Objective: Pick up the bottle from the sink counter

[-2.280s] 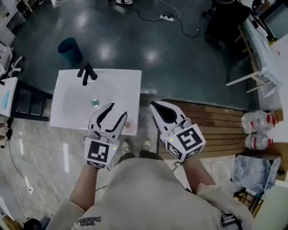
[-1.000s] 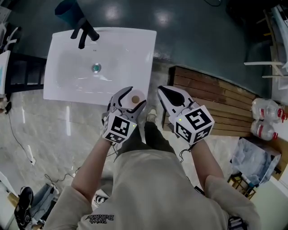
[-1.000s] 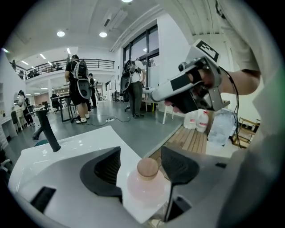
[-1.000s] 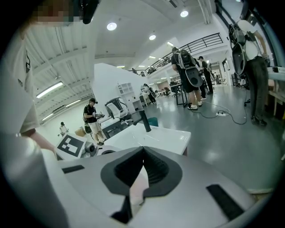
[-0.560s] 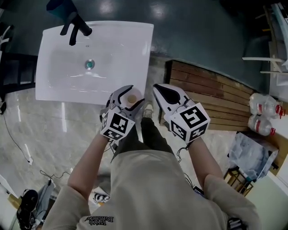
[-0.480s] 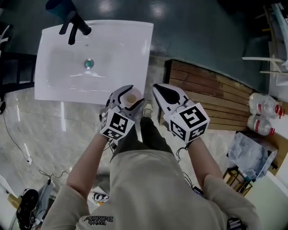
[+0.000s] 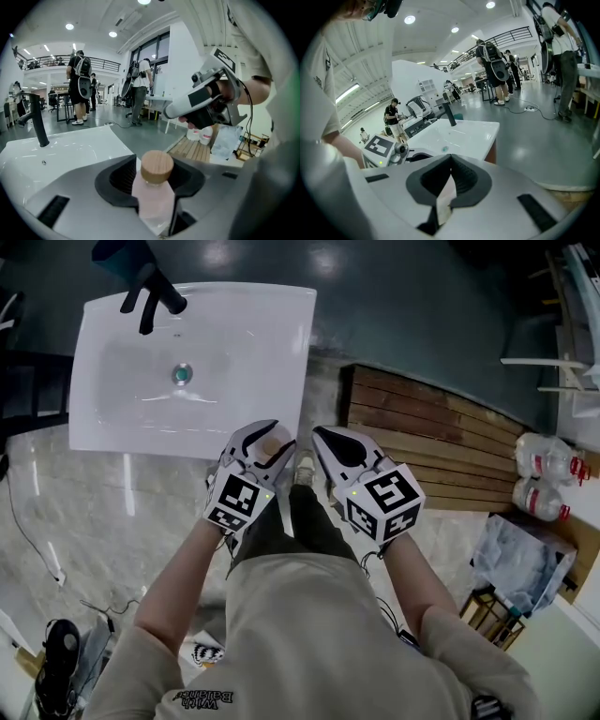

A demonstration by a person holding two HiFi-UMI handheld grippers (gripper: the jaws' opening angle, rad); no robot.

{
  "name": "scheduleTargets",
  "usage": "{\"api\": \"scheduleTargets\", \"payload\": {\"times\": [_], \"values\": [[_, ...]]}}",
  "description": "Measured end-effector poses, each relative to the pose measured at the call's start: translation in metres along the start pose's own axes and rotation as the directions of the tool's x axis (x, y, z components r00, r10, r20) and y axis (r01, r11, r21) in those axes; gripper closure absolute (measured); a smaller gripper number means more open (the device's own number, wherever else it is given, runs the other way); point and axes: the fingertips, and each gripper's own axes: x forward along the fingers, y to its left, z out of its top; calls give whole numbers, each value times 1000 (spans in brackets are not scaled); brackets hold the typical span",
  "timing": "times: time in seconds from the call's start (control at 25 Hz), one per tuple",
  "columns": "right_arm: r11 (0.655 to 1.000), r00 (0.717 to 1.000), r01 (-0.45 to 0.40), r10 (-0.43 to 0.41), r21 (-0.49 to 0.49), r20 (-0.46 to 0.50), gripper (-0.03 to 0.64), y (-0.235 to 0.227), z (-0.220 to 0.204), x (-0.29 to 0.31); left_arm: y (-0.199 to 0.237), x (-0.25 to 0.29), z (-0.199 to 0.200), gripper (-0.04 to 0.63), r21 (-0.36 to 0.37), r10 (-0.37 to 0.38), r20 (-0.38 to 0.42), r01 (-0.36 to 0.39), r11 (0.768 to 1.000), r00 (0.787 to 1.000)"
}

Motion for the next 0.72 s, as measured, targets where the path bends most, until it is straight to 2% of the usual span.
{"api": "scheduleTargets", "payload": {"times": [0.16,0.24,0.44,0.72], "values": [[1000,1000,-1,1,8,-2,620,4,-2,-1,-5,-1,3,491,90,-5,-6,6,996,1000],[1000,1000,1,-1,10,2,620,5,-2,-3,-7,0,3,495,108,-13,-18,15,994,1000],[1000,1000,8,-8,6,17,620,6,5,-6,0,-1,3,499,72,-15,-47,18,997,999],[1000,998,22,-22,-4,54,620,8,23,-16,18,-17,18,499,15,33,-56,-32,999,998]]}}
